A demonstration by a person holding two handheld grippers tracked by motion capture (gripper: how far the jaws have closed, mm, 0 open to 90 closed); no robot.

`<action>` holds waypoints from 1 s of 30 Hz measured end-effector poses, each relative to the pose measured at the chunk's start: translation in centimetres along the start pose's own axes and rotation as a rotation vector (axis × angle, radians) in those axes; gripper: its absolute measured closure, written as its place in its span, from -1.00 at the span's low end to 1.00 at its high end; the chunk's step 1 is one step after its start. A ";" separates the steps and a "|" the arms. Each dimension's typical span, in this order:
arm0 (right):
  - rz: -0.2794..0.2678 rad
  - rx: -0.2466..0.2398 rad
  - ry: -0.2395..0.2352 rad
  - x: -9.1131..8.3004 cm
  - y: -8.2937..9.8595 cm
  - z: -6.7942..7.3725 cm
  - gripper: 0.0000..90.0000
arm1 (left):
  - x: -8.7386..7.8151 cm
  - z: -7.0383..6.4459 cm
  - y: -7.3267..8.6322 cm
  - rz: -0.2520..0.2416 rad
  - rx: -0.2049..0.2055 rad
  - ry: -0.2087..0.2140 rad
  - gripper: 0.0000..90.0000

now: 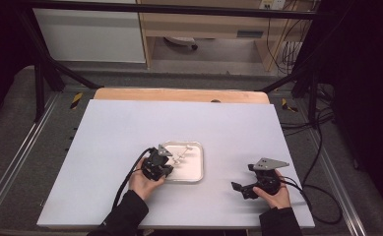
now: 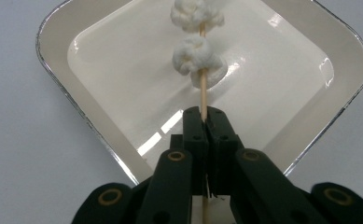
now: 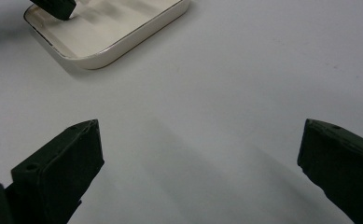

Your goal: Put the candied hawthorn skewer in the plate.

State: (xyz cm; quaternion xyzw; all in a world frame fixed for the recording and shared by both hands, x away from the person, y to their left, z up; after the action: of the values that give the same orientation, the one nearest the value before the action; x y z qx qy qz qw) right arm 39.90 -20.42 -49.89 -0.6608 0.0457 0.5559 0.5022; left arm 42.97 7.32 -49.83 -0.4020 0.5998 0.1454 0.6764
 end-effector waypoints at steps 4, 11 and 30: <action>0.000 0.000 -0.004 0.0 0.0 0.1 -0.99 | 0.0 0.0 0.0 -0.004 -0.001 0.002 0.92; -0.003 0.001 -0.005 -0.1 0.0 0.1 -0.98 | -0.7 0.3 0.0 -0.033 0.001 -0.007 0.57; -0.006 0.008 -0.003 -0.2 0.0 0.0 -0.99 | -4.4 2.5 3.3 -0.118 0.017 0.010 -0.50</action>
State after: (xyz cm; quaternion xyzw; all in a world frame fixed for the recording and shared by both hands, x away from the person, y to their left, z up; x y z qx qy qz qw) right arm 39.83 -20.49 -49.68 -0.6582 0.0449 0.5552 0.5064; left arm 41.36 12.48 -47.06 -0.4316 0.5798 0.0979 0.6841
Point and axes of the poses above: each handheld gripper's, and its own axes: x roughly forward along the jaws, y roughly out of its underside, z roughly to its left, the point moved 8 cm from there along x, roughly forward along the jaws, and after that the axes turned 15 degrees about z, right-handed, at the moved point
